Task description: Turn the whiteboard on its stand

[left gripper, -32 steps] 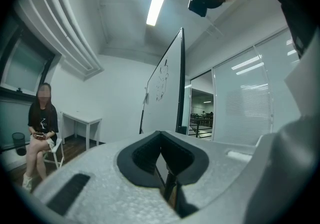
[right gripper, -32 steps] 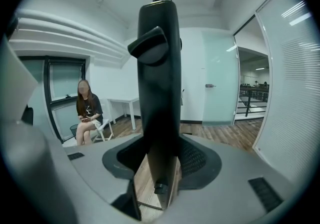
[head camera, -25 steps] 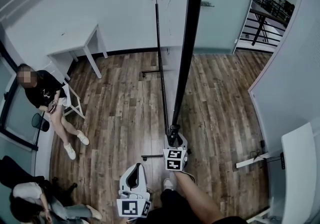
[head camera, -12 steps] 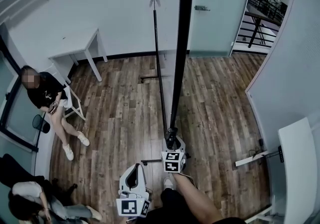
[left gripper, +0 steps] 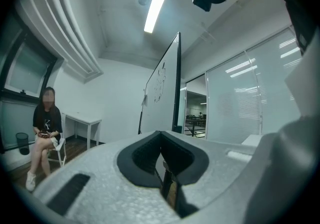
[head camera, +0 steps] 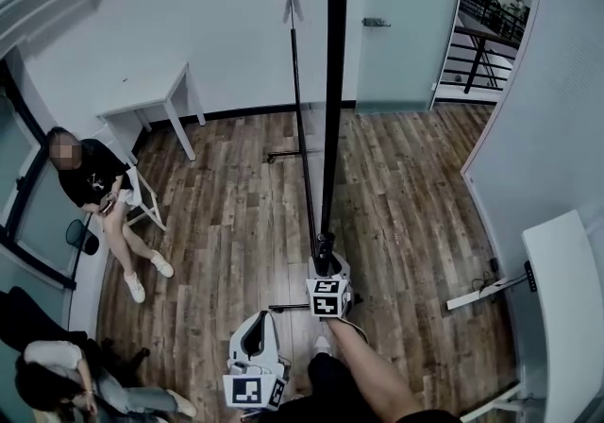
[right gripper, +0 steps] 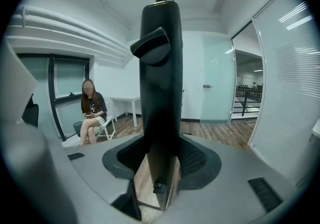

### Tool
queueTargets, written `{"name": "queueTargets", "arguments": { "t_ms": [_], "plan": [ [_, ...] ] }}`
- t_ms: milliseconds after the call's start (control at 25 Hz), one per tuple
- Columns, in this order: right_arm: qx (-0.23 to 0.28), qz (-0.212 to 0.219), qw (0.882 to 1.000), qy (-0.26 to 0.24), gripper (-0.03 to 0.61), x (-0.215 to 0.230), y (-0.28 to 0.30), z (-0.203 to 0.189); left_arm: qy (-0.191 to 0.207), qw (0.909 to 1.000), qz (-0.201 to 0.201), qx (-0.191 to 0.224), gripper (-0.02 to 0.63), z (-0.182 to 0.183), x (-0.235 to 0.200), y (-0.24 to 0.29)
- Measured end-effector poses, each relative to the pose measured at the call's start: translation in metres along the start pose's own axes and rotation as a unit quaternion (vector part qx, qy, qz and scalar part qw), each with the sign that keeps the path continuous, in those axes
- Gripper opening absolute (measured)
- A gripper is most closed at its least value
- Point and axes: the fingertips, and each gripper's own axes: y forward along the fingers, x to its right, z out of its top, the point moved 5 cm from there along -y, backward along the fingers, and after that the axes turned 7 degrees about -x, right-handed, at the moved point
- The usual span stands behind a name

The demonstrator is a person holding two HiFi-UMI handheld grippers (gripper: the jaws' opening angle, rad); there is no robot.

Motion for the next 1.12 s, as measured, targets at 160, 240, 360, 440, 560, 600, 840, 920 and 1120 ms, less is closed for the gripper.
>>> {"name": "queueTargets", "arguments": {
  "t_ms": [160,240,360,440,560,600,840,920,1120],
  "plan": [
    [0.0,-0.001,1.0,-0.001,0.187,-0.004,-0.005,-0.006,0.001,1.0,0.002,-0.003,0.012,-0.004,0.001,-0.015],
    [0.001,0.001,1.0,-0.001,0.187,-0.009,-0.011,-0.009,0.0,1.0,0.002,-0.001,0.012,-0.003,0.0,-0.022],
    [0.004,0.004,1.0,-0.003,0.187,-0.02,-0.022,-0.012,0.002,1.0,0.0,0.004,0.012,0.001,-0.001,-0.031],
    [0.003,0.005,1.0,-0.003,0.187,-0.027,-0.03,-0.016,0.003,1.0,-0.003,0.008,0.012,0.003,-0.001,-0.037],
    [0.005,0.003,1.0,-0.001,0.187,-0.038,-0.04,-0.022,0.003,1.0,-0.005,0.007,0.012,0.002,-0.005,-0.049],
    [0.005,0.002,1.0,0.0,0.187,-0.042,-0.044,-0.024,0.003,1.0,-0.006,0.007,0.012,0.001,-0.007,-0.054],
    [0.002,-0.001,1.0,0.004,0.187,-0.061,-0.067,-0.039,-0.001,0.9999,-0.01,0.002,0.012,-0.002,-0.021,-0.091],
    [0.001,-0.002,1.0,0.009,0.187,-0.07,-0.075,-0.044,-0.002,0.9999,-0.013,0.0,0.012,-0.002,-0.026,-0.103],
    [0.001,-0.006,1.0,0.014,0.187,-0.09,-0.098,-0.056,-0.004,0.9998,-0.02,-0.008,0.012,-0.003,-0.035,-0.131]
  ]
}}
